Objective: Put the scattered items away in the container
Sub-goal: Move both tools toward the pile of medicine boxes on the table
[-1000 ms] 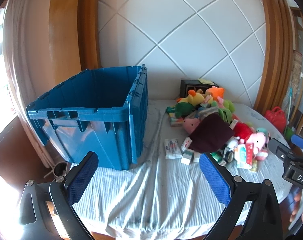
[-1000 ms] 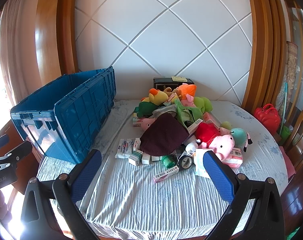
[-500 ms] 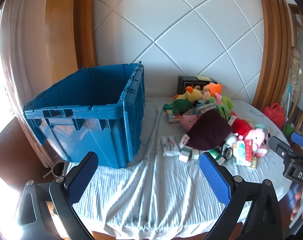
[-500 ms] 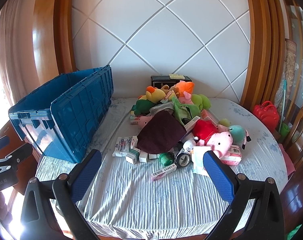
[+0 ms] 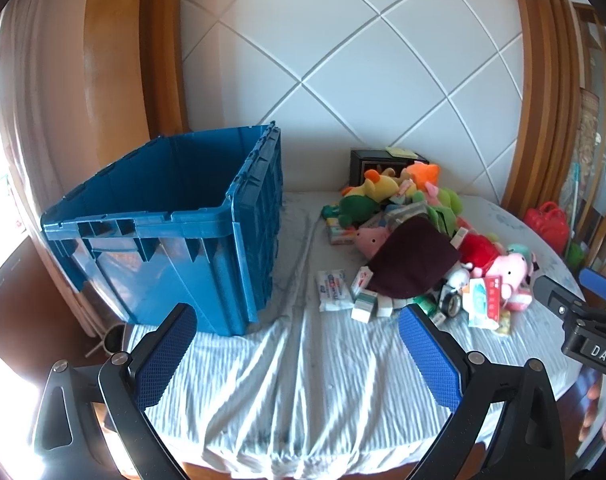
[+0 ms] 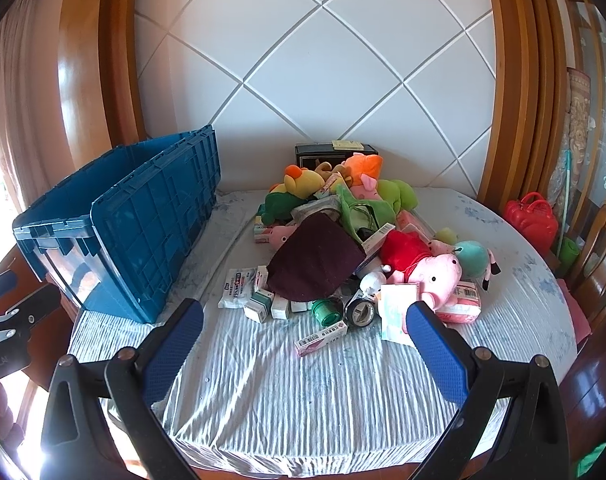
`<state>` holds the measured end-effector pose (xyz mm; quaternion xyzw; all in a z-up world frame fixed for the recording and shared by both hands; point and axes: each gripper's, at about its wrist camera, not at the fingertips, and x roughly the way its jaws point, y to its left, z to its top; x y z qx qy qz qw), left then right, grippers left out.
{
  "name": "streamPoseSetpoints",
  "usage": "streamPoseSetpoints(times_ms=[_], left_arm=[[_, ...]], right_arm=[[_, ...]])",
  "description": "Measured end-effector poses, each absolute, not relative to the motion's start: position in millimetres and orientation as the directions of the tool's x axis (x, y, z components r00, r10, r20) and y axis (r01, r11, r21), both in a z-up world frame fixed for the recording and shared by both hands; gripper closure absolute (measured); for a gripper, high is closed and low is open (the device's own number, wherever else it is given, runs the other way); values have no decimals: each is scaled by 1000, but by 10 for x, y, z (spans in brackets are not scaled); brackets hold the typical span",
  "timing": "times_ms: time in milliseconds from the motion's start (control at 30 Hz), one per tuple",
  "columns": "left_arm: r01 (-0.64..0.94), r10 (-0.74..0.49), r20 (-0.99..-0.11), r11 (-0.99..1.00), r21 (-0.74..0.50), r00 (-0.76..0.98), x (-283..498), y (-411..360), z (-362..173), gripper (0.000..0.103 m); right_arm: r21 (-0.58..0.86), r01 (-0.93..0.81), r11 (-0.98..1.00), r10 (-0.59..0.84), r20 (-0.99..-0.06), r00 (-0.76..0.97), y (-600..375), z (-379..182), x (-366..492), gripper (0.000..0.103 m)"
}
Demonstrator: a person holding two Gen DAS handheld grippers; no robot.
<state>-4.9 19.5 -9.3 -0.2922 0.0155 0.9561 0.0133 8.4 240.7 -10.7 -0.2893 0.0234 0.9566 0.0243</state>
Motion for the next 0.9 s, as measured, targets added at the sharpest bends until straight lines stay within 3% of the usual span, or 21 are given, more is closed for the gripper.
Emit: streamPoseSetpoints(times_ms=[900], left_arm=[[-18,-5,-569,-999,35,-822,-112,339,-141,1]], right_arm=[[37,-40,-999,11,-578,-816,2566,-200,-77,0]])
